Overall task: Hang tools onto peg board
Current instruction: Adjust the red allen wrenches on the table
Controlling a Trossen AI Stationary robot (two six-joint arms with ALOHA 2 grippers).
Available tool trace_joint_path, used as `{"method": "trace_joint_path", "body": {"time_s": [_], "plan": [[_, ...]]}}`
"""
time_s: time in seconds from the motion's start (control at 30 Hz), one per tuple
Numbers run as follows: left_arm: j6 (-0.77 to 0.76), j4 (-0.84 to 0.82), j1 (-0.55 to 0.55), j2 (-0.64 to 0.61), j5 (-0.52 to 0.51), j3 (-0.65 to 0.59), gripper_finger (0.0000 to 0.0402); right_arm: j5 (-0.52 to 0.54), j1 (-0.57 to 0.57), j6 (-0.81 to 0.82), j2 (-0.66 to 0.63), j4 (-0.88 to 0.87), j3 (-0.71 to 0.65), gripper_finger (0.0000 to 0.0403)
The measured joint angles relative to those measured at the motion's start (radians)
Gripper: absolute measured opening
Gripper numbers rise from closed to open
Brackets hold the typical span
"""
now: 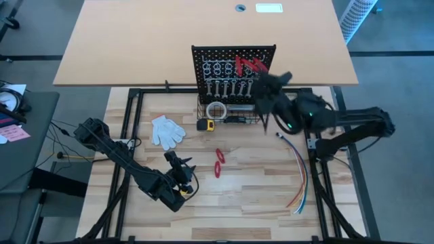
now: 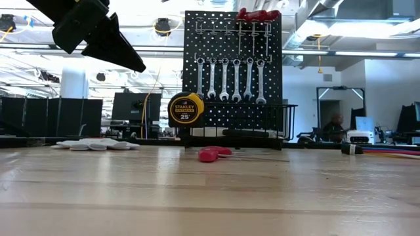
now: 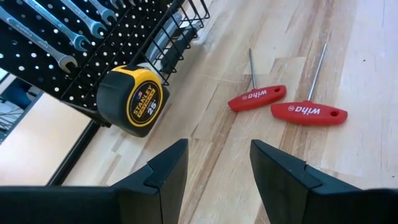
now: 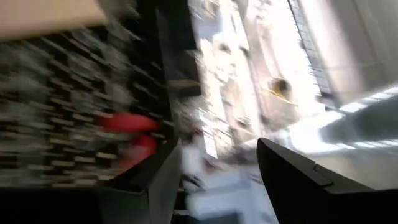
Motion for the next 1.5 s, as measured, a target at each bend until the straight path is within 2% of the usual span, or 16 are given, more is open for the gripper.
{"method": "trace_joint_path", "body": {"time_s": [0.1, 0.2, 0.3, 0.37, 0.47, 0.57, 0.63, 0.73, 0.87, 1.0, 1.07, 1.17, 1.33, 1.5], "plan": [[-0.001, 0.006, 0.0, 0.0, 0.0, 0.0, 0.017, -0.074, 0.085, 0.411, -0.063, -0.368, 0.0, 0.0208], [0.0, 0.037, 0.004, 0.0, 0.0, 0.0, 0.017, -0.328, 0.153, 0.861, -0.099, -0.674, -0.008, 0.0204], [-0.003, 0.125, 0.011, 0.0, 0.0, -0.018, 0.017, -0.568, 0.221, 1.126, -0.103, -0.707, -0.101, 0.02], [0.014, 0.24, 0.014, 0.0, 0.0, -0.059, 0.017, -0.647, 0.29, 1.218, -0.087, -0.639, -0.203, 0.0198], [0.044, 0.438, 0.014, 0.0, 0.016, -0.139, 0.017, -0.661, 0.374, 1.299, -0.031, -0.413, -0.375, 0.0195], [0.034, 0.641, 0.015, 0.0, 0.032, -0.215, 0.017, -0.661, 0.396, 1.393, 0.068, -0.143, -0.531, 0.019], [0.032, 0.787, 0.019, 0.007, 0.061, -0.257, 0.017, -0.661, 0.359, 1.472, 0.149, -0.003, -0.592, 0.0186], [0.094, 0.973, 0.025, 0.065, 0.127, -0.286, 0.017, -0.661, 0.283, 1.518, 0.262, 0.111, -0.64, 0.018], [0.185, 1.12, 0.041, 0.202, 0.147, -0.228, 0.017, -0.704, 0.179, 1.559, 0.411, 0.212, -0.641, 0.0175], [0.223, 1.1, 0.073, 0.318, 0.13, -0.126, 0.017, -0.704, 0.116, 1.611, 0.504, 0.225, -0.622, 0.0159], [0.227, 1.009, 0.089, 0.332, 0.153, -0.068, 0.017, -0.707, 0.102, 1.633, 0.529, 0.228, -0.615, 0.0144], [0.14, 0.869, 0.11, 0.328, 0.148, -0.004, 0.017, -0.729, 0.111, 1.645, 0.551, 0.248, -0.612, 0.0123], [0.039, 0.716, 0.164, 0.33, 0.143, 0.011, 0.017, -0.804, 0.181, 1.599, 0.589, 0.325, -0.598, 0.0108], [-0.106, 0.587, 0.176, 0.323, 0.143, 0.012, 0.017, -0.853, 0.236, 1.532, 0.618, 0.324, -0.544, 0.0108]]}}
